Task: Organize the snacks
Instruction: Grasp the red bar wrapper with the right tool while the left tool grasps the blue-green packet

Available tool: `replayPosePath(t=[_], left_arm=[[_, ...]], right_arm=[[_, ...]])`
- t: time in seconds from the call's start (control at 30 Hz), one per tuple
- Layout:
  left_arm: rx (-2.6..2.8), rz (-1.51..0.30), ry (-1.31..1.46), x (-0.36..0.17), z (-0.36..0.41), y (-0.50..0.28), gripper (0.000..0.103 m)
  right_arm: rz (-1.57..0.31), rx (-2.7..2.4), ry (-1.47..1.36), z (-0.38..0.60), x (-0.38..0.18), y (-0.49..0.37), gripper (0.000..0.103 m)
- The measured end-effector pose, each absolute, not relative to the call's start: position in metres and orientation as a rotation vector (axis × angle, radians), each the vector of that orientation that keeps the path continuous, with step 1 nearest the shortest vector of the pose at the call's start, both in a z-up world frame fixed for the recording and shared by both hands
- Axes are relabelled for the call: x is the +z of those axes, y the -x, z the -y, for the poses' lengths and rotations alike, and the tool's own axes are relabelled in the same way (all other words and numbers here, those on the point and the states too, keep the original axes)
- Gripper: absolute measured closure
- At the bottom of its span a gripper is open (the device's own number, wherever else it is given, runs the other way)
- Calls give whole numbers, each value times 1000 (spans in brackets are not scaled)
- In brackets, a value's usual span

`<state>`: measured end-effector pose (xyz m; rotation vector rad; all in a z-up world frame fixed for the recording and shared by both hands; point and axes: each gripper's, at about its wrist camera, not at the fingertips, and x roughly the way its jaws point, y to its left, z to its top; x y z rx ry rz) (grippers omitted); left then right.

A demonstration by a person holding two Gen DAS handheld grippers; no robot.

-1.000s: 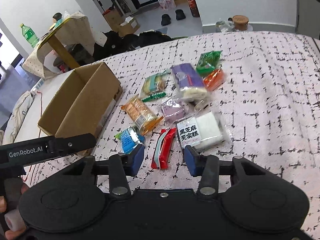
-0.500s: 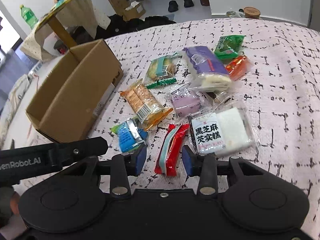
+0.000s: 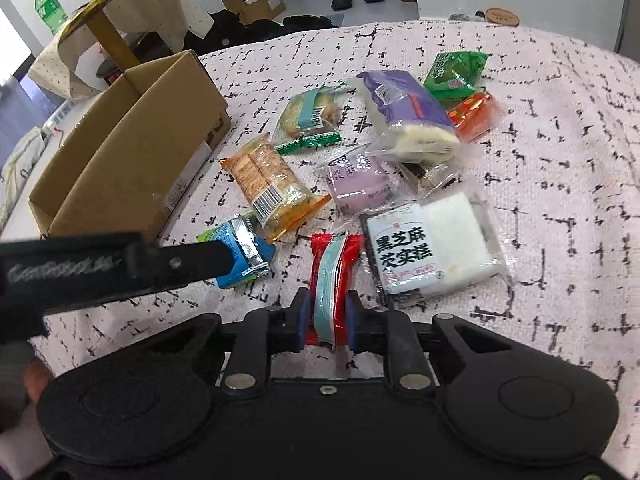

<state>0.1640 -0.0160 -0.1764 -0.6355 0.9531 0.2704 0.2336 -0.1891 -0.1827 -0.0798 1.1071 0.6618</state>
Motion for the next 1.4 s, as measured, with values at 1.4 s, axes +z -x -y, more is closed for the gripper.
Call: replayPosePath(t=[1.4], left_arm=[[259, -889, 604, -159, -2, -157, 71]], right_arm=[[-1032, 698, 89, 172, -173, -224, 84]])
